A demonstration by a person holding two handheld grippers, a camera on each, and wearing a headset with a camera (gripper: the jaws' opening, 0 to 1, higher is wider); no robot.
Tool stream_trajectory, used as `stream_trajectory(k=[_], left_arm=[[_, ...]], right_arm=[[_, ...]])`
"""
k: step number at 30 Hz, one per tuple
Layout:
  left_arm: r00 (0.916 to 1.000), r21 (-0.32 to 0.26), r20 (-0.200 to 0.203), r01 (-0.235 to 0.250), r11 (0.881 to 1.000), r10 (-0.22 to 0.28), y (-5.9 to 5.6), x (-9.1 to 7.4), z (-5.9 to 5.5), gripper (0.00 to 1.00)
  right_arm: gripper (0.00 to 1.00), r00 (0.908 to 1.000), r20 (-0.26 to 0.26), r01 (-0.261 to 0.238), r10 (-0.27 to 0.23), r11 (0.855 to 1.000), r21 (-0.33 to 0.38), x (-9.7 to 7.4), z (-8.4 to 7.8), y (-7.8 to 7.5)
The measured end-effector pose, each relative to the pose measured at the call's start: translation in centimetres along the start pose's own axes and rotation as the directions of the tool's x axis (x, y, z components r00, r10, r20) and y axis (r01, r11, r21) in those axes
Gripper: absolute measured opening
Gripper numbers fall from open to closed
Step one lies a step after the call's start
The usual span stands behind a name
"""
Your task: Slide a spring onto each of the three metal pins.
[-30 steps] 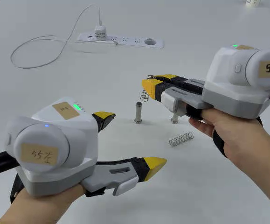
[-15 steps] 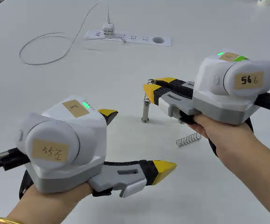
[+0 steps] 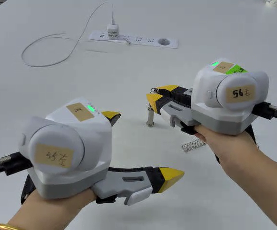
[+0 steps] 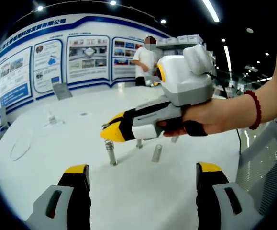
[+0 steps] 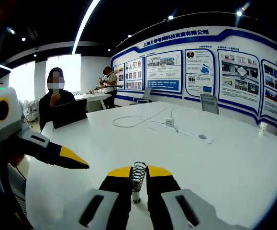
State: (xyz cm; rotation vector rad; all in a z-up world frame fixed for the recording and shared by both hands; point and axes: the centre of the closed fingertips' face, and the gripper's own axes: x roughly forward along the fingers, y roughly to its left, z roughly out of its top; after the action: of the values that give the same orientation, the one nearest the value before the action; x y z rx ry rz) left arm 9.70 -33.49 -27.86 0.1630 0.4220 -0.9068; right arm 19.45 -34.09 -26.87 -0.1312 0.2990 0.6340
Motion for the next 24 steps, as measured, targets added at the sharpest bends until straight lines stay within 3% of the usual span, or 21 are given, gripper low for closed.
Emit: stream_trajectory(k=[15, 24], left_arm=[[1.0, 0.001, 0.004, -0.003, 1.0, 0.003, 0.0, -0.1, 0.1, 0.94], [1.0, 0.002, 0.006, -0.006, 1.0, 0.005, 0.0, -0.2, 0.1, 0.93]], right_arm=[[0.12, 0.9971, -0.075, 0.001, -0.005, 0.999, -0.05, 0.3, -2.1, 0.3], [0.12, 0.9926, -0.121, 0.001, -0.005, 1.0, -0.03, 0.6, -3.4, 0.3]])
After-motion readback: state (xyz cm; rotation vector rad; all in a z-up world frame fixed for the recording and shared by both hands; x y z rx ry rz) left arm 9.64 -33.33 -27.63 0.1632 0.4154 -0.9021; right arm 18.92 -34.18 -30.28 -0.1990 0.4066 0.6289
